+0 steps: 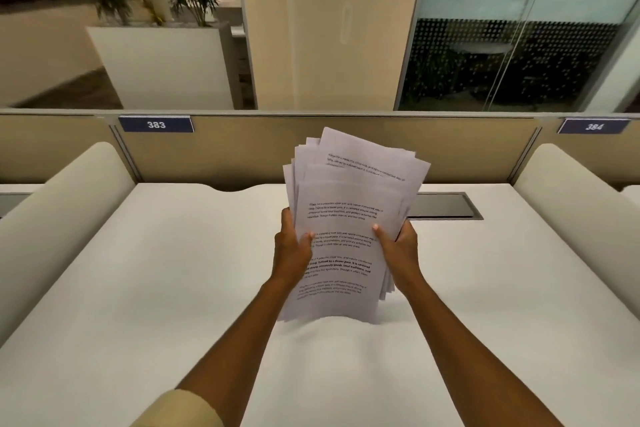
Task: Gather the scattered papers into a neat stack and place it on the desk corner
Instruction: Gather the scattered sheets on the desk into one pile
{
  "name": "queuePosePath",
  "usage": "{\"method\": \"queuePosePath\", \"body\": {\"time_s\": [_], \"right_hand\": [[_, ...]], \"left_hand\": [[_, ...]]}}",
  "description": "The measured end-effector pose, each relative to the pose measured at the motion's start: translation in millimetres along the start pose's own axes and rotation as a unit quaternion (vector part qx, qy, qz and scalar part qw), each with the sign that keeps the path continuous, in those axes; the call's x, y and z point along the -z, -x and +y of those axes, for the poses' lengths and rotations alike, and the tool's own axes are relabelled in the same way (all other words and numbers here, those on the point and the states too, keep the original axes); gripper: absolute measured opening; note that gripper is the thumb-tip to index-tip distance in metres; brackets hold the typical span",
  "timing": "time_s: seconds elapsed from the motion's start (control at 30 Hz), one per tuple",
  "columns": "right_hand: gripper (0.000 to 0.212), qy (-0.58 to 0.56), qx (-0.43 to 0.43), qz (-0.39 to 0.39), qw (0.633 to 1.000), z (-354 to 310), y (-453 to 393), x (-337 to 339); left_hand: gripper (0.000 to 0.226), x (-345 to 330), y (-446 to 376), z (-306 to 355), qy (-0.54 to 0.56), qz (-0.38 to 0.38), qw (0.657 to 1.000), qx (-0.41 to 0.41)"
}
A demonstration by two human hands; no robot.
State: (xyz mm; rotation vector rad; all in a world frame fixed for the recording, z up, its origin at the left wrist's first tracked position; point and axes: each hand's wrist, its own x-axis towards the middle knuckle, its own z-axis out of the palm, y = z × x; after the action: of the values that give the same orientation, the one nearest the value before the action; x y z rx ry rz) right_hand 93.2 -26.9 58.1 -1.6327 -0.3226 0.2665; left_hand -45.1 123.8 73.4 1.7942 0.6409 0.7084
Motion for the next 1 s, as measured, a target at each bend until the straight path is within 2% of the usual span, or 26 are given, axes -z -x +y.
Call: {"method": "queuePosePath", "body": {"time_s": [0.23,0.37,0.67,0.9,1.0], "right_hand": [[0.045,0.012,0.051,0.017,0.998,-0.2,8.6,1.5],[0.036,0.001,0.044,0.027,0.999,7.9,18.1,-2.5],[0.046,0.072,0.024,0.016,0.997,29.6,25.6,4.0],[0.036,0.067,-0.003,0.011,0.998,47.1,30.2,6.9],[0.035,0.063,0.007,0.000,0.998,40.3,26.3,7.4]], "left_hand": [[0.047,-10.8,6.9,-3.5,0.014,0.050,0.999,-0.011],[0.046,-17.2,15.0,-9.0,0.053,0.077,0.996,0.011],[0.053,-23.7,26.4,-27.7,0.052,0.052,0.996,0.047],[0.028,-29.8,31.6,-42.9,0.076,0.050,0.991,0.093],[0.026,-29.2,26.4,-38.9,0.075,0.053,0.992,0.090]]}}
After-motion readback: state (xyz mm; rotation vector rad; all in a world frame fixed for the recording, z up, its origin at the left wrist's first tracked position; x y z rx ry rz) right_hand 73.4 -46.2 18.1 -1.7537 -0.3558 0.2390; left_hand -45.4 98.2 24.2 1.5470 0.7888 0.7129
